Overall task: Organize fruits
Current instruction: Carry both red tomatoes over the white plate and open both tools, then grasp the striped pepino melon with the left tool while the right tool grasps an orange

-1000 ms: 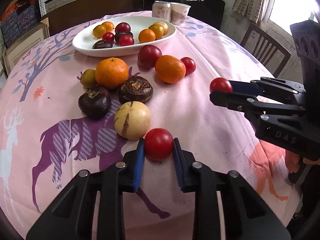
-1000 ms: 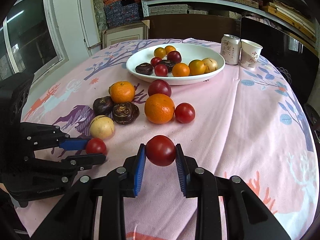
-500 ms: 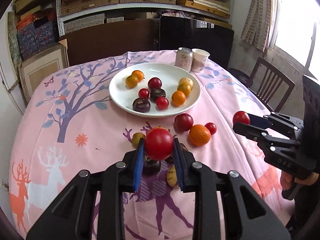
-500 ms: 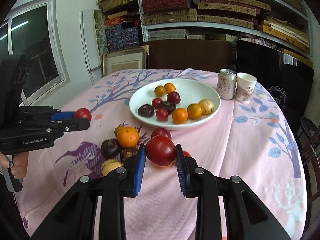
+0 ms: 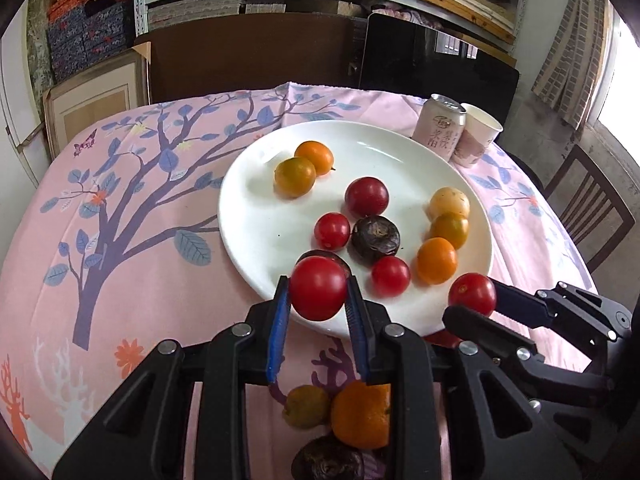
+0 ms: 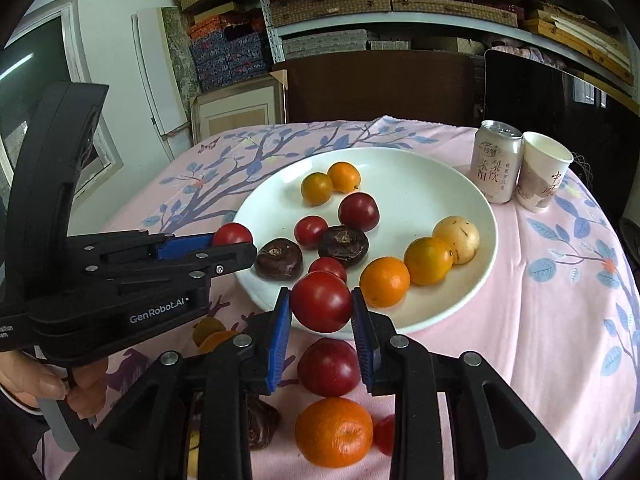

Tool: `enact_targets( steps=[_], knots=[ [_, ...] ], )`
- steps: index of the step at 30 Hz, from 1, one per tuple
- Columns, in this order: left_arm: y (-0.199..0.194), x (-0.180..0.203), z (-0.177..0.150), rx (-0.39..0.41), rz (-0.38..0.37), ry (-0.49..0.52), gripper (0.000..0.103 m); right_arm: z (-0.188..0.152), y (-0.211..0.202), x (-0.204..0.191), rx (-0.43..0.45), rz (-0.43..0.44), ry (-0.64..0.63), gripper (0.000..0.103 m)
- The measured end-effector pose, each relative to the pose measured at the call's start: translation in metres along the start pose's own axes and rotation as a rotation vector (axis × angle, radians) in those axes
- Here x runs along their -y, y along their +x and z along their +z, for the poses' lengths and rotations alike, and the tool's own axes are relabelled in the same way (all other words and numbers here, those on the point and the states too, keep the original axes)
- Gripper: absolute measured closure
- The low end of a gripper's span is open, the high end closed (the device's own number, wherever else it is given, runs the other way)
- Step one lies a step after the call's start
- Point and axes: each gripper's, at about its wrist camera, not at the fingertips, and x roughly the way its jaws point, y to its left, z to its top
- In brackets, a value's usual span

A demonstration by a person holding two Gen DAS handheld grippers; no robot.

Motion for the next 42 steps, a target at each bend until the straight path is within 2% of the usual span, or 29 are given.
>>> enact_targets(
  steps=[1,2,3,4,5,6,13,19,25,32,35,39,40,42],
  knots=[
    [0.003,-0.002,0.001,0.0,-0.004,-0.011,0.076,0.001,0.006,0.002,-0.007,0.002,0.011,0.072],
    [0.005,-0.005,0.002,-0.001,-0.008,-0.028,0.067,0.0,0.01,0.004,-0.01,0.001,0.028,0.071],
    [0.005,-0.009,0.003,0.0,-0.009,-0.055,0.054,0.0,0.013,0.006,-0.011,0.005,0.044,0.059],
    [0.003,-0.011,0.003,0.013,0.0,-0.075,0.032,-0.001,0.012,0.009,0.001,0.0,0.06,0.053],
    [-0.001,-0.012,0.003,0.04,0.012,-0.08,0.029,-0.001,0.01,0.012,0.014,-0.003,0.07,0.053],
    [-0.006,-0.012,0.004,0.06,0.018,-0.073,0.029,-0.002,0.008,0.013,0.013,0.002,0.072,0.053],
    [-0.031,-0.01,-0.005,0.064,0.0,-0.047,0.028,-0.014,-0.023,0.021,0.022,-0.002,0.067,0.053],
    [-0.05,-0.007,-0.034,0.029,0.018,-0.007,0.013,-0.04,-0.053,0.029,0.001,-0.048,0.03,0.048],
    [-0.067,-0.009,-0.074,0.005,0.019,0.019,0.013,-0.075,-0.052,0.021,-0.093,-0.118,-0.062,0.048],
    [-0.078,-0.005,-0.113,-0.04,-0.012,0.061,0.013,-0.091,-0.055,0.003,-0.11,-0.06,-0.117,0.048],
    [-0.074,0.006,-0.123,-0.086,-0.049,0.096,0.013,-0.093,-0.047,-0.004,-0.154,-0.033,-0.126,0.048],
    [-0.067,0.029,-0.131,-0.11,-0.09,0.153,0.013,-0.099,-0.043,-0.003,-0.167,-0.025,-0.104,0.048],
    [-0.064,0.035,-0.132,-0.116,-0.096,0.167,0.013,-0.101,-0.043,-0.002,-0.169,-0.025,-0.098,0.048],
    [-0.059,0.043,-0.132,-0.137,-0.126,0.17,0.022,-0.103,-0.046,0.001,-0.167,-0.023,-0.086,0.048]
  ],
)
